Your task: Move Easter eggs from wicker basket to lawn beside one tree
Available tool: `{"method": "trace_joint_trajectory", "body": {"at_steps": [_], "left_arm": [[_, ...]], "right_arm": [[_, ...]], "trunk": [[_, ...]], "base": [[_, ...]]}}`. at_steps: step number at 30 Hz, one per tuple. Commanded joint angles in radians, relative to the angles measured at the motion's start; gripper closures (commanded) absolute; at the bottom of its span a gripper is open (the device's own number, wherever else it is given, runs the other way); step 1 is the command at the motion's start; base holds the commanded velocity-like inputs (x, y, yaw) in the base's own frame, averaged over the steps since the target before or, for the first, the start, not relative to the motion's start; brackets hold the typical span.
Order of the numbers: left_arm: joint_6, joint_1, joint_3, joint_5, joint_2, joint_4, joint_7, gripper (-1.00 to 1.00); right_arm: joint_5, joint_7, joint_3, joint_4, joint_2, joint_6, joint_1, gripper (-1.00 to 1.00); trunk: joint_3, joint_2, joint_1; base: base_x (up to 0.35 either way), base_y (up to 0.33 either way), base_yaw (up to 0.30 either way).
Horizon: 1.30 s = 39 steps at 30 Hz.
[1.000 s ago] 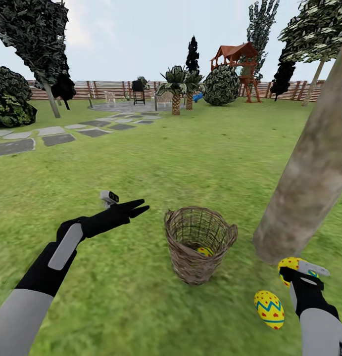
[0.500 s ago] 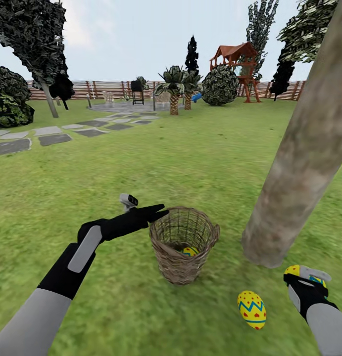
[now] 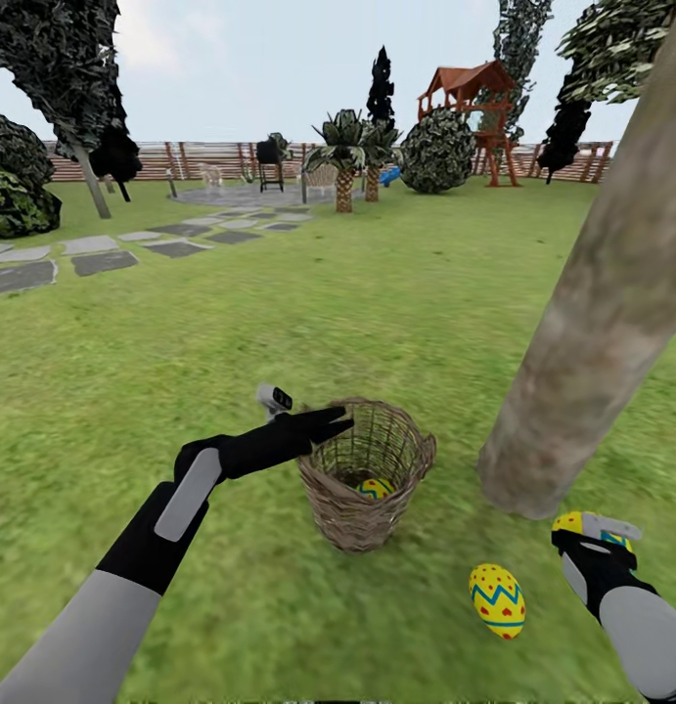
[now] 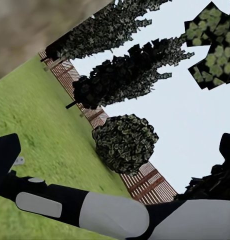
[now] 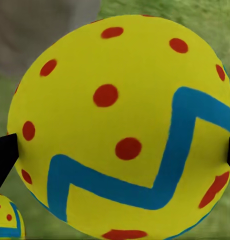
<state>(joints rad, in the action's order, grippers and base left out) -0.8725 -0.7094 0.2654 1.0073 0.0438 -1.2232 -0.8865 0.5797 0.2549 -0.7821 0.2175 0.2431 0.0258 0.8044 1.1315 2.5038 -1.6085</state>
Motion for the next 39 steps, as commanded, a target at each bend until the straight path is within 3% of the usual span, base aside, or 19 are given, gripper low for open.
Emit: {"method": "trace_joint_trajectory", "body": {"at_steps": [1, 11, 32, 36, 39], "left_arm": [[-0.005, -0.001, 0.002, 0.005, 0.001, 0.0, 0.0, -1.0], [-0.005, 0.0, 0.002, 0.006, 0.001, 0.002, 0.001, -1.0], [-0.005, -0.001, 0.002, 0.006, 0.001, 0.002, 0.0, -1.0], [-0.005, -0.001, 0.002, 0.005, 0.001, 0.002, 0.0, -1.0], [-0.005, -0.001, 0.002, 0.006, 0.001, 0.002, 0.001, -1.0]], "right_arm": [[0.008, 0.001, -0.005, 0.0, -0.001, 0.001, 0.001, 1.0], [0.003, 0.043, -0.006, 0.002, 0.001, 0.016, 0.001, 1.0], [0.008, 0.032, -0.002, 0.019, 0.001, 0.015, 0.001, 1.0], [0.005, 0.032, 0.065, 0.021, 0.0, 0.019, 0.025, 1.0], [0.005, 0.012, 0.079, 0.017, 0.001, 0.072, 0.044, 1.0]], "trunk": [[0.005, 0.001, 0.0], [0.043, 0.003, -0.005], [0.125, 0.008, -0.014], [0.14, 0.009, -0.016], [0.152, 0.01, -0.017]], "base": [[0.0, 0.0, 0.0], [0.0, 0.0, 0.0], [0.0, 0.0, 0.0], [0.0, 0.0, 0.0], [0.0, 0.0, 0.0]]}}
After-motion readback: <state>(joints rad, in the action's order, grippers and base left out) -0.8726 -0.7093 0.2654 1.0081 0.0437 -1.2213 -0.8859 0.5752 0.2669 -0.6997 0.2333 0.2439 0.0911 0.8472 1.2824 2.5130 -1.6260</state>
